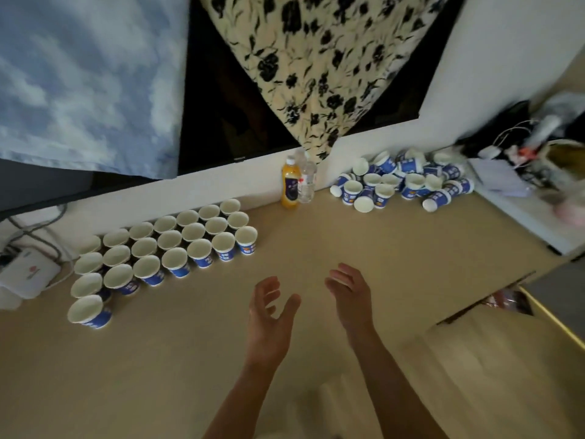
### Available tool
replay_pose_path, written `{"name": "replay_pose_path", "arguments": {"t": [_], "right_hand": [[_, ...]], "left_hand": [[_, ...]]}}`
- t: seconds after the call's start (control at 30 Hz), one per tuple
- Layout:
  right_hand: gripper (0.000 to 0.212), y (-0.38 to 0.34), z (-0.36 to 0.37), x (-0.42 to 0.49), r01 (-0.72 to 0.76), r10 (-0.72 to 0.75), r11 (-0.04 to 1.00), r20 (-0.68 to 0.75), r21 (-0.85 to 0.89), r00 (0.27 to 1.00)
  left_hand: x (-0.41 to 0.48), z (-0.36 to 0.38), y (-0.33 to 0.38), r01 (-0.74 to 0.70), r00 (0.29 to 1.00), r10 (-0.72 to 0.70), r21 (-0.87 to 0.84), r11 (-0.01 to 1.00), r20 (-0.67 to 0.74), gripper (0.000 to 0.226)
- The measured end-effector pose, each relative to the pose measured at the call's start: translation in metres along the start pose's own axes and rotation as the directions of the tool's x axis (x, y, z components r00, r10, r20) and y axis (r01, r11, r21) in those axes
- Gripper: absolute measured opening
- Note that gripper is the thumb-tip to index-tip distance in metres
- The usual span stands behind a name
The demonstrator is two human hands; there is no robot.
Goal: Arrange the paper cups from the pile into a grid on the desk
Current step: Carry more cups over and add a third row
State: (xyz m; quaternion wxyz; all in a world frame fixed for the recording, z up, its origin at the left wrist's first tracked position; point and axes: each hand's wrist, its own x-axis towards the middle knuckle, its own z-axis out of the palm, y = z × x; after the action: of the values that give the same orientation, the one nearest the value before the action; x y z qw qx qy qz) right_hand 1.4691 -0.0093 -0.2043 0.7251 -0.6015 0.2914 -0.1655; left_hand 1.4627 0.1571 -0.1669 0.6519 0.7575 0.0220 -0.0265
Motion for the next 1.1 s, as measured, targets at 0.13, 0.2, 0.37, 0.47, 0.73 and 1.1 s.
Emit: {"name": "replay_pose_path", "arguments": {"t": [0.13,0.2,0.37,0.47,0.73,1.1], "right_hand": [[0.043,-0.024,-0.065,0.004,-0.007,0.011,0.996,-0.048,0.093,0.999],[0.055,-0.035,-0.091,0.002,0.006,0.000,0.996,-0.071,0.084,0.997],[0.060,-0.045,-0.140,0.009,0.030,-0.021,0.996,-0.112,0.080,0.994],[0.045,-0.041,-0.168,0.022,0.023,-0.018,0.999,-0.137,0.034,0.990],[0.036,-0.059,-0.232,0.084,0.005,-0.024,0.997,-0.235,-0.083,0.972],[0.064,-0.112,-0.272,0.210,-0.057,0.063,0.998,-0.257,0.032,0.964]], "left_hand": [[-0.027,0.059,0.019,-0.042,0.999,0.042,-0.023,0.999,0.028,0.038],[-0.039,0.081,0.024,-0.043,0.998,0.045,-0.032,0.999,0.052,0.036],[-0.050,0.129,0.029,-0.057,0.993,0.058,-0.011,0.998,0.099,0.033],[-0.045,0.158,0.029,-0.053,0.991,0.052,0.005,0.999,0.122,0.033],[0.005,0.253,0.040,-0.034,0.984,0.046,-0.071,0.997,0.171,0.031],[0.082,0.370,0.061,0.076,0.976,-0.045,-0.137,0.988,0.212,0.030]]}}
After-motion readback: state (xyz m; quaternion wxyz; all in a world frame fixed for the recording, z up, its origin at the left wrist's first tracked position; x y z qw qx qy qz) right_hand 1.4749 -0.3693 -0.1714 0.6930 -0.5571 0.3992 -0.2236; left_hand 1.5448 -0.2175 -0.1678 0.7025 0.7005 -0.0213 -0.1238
